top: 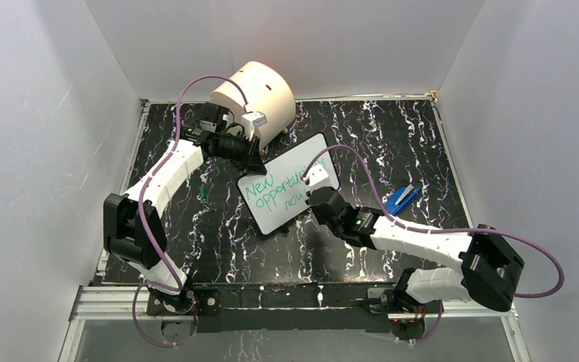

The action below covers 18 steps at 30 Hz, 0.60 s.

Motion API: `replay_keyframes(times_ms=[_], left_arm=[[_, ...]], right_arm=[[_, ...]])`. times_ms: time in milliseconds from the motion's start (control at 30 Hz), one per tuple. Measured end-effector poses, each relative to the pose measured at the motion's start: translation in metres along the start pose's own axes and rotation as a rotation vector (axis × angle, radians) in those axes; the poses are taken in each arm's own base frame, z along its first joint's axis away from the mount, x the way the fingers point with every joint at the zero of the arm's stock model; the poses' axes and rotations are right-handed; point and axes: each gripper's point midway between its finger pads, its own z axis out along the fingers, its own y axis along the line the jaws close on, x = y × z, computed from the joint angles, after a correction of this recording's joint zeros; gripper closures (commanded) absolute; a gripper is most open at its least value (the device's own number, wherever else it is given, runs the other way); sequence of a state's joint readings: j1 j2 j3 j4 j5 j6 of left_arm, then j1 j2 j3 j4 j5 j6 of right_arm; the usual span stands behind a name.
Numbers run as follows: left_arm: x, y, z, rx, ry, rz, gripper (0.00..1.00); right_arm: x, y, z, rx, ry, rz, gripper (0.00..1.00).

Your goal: Write a sentence on the whiteboard

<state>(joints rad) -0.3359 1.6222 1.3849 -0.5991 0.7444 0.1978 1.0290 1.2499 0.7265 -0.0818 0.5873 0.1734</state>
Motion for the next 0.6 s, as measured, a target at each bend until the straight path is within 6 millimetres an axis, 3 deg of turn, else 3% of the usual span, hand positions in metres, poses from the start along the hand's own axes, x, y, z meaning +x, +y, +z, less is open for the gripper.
replay_keyframes(times_ms=[167,600], left_arm=[[-0.0001,0.0003,0.0003,0.0,0.001,-0.001,1.0],[-0.0003,0.001,0.0009,0.001,0.003,-0.004,1.0]], right_arm=[[0.011,-0.0031,0.0023,0.001,0.027,0.006,1.0],[0.004,-0.001,0.0055,-0.024,0.005,0.029,1.0]])
